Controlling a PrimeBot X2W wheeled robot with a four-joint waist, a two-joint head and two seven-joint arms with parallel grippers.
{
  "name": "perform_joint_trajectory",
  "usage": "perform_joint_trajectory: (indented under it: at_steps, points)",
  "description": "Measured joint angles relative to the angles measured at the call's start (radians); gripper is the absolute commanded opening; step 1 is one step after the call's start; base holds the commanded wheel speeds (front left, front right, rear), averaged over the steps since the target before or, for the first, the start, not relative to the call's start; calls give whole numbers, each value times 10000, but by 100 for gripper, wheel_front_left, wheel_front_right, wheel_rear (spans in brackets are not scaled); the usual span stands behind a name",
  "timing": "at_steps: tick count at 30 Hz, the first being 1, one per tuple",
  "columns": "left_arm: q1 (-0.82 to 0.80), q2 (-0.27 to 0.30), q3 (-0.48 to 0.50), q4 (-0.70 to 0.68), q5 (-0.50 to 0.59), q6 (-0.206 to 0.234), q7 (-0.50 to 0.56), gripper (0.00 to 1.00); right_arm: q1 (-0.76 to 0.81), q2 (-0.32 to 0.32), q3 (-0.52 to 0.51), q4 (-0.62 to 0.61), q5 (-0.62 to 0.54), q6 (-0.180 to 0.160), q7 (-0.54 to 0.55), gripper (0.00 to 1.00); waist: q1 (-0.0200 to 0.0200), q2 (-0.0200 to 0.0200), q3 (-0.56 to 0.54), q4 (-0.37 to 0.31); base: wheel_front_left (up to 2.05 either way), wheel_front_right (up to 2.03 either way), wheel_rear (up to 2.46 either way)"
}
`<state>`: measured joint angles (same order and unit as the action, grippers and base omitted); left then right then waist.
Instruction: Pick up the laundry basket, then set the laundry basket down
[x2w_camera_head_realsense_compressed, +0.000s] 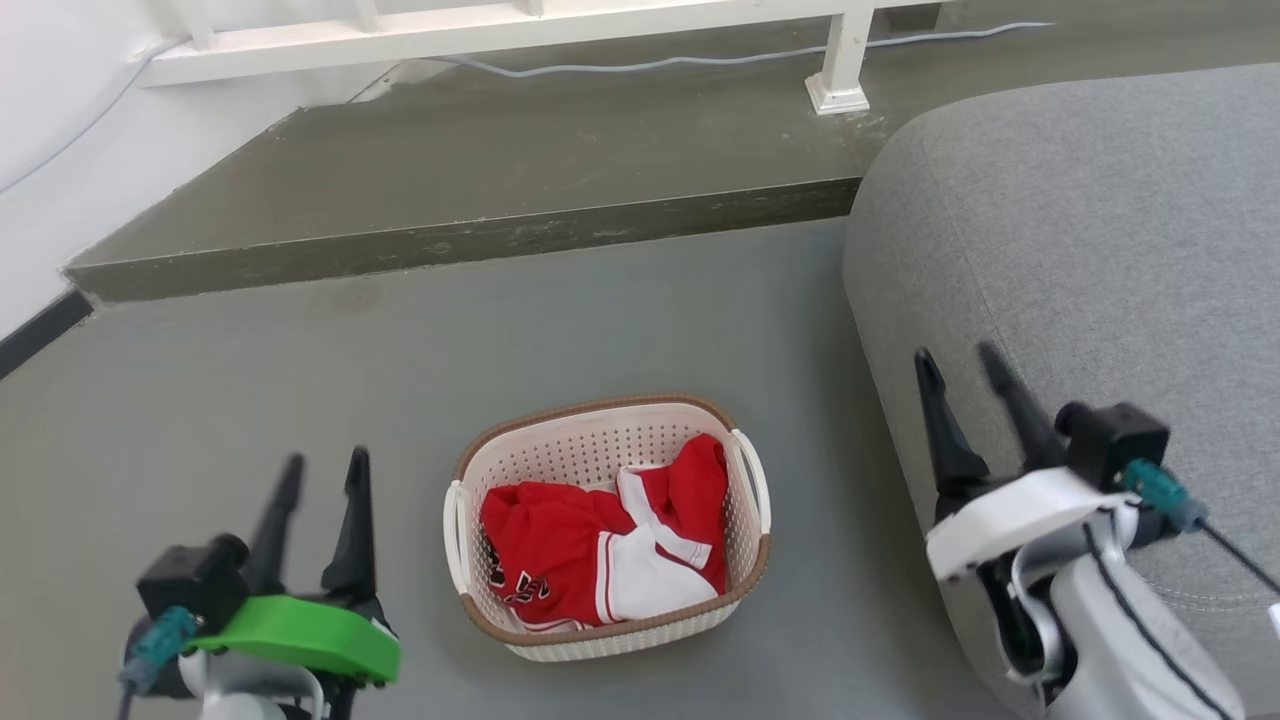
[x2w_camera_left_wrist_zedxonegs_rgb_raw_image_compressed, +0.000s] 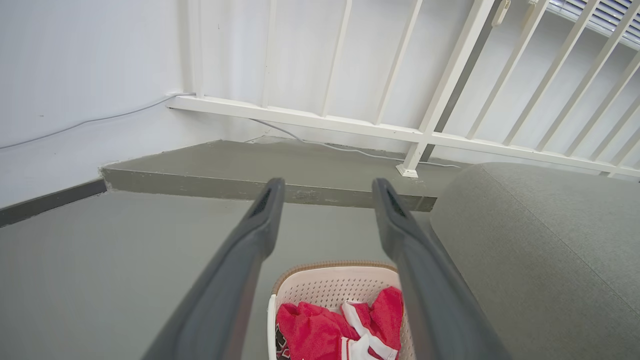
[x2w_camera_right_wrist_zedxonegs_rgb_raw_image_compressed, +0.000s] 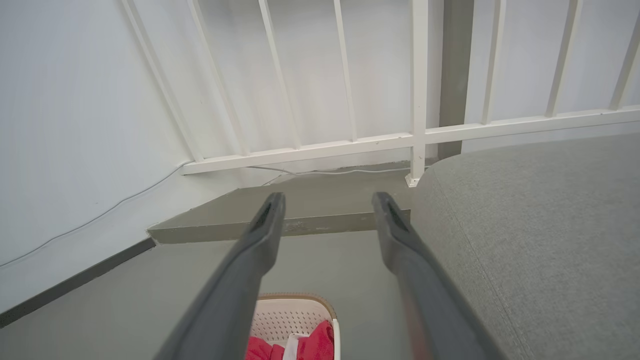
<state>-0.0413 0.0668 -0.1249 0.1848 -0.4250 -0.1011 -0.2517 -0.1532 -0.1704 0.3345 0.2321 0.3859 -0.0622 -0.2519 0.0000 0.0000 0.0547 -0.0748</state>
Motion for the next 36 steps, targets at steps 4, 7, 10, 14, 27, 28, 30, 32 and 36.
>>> perform_joint_trajectory:
  at_steps: [4, 7, 10, 14, 27, 28, 30, 32, 36]
  points:
    - [132, -148, -94, 460, -2, 2, 15, 0, 347, 180, 84, 410, 0, 0, 6, 0, 0, 0, 1, 0, 0, 0, 0]
    - [273, -222, -121, 700, -13, 2, 46, 0, 670, 261, 123, 644, 13, 2, 17, 0, 0, 0, 1, 0, 0, 0, 0]
    - [274, -222, -98, 706, -182, 2, 81, 0, 710, 295, 69, 640, 192, 8, 27, 0, 0, 0, -5, 7, 0, 0, 0]
    - [273, -222, -33, 727, -681, 2, 234, 0, 713, 336, -90, 600, 667, 94, 111, 0, 0, 0, -34, 46, 0, 0, 0]
    - [269, -224, 217, 765, -2056, 2, 658, 0, 719, 441, -546, 535, 2190, 270, 497, 0, 0, 0, -94, 137, 0, 0, 0]
    - [269, -224, 230, 767, -2150, 2, 662, 0, 721, 445, -594, 535, 2291, 282, 516, 0, 0, 0, -99, 144, 0, 0, 0]
    - [267, -224, 261, 769, -2393, 2, 748, 0, 722, 447, -685, 525, 2472, 347, 577, 0, 0, 0, -108, 158, 0, 0, 0]
    - [267, -224, 291, 775, -2569, 2, 769, 0, 724, 466, -756, 516, 2702, 357, 635, 0, 0, 0, -116, 171, 0, 0, 0]
    - [263, -226, 362, 792, -2980, 2, 940, 0, 726, 502, -924, 502, 3122, 439, 780, 0, 0, 0, -134, 198, 0, 0, 0]
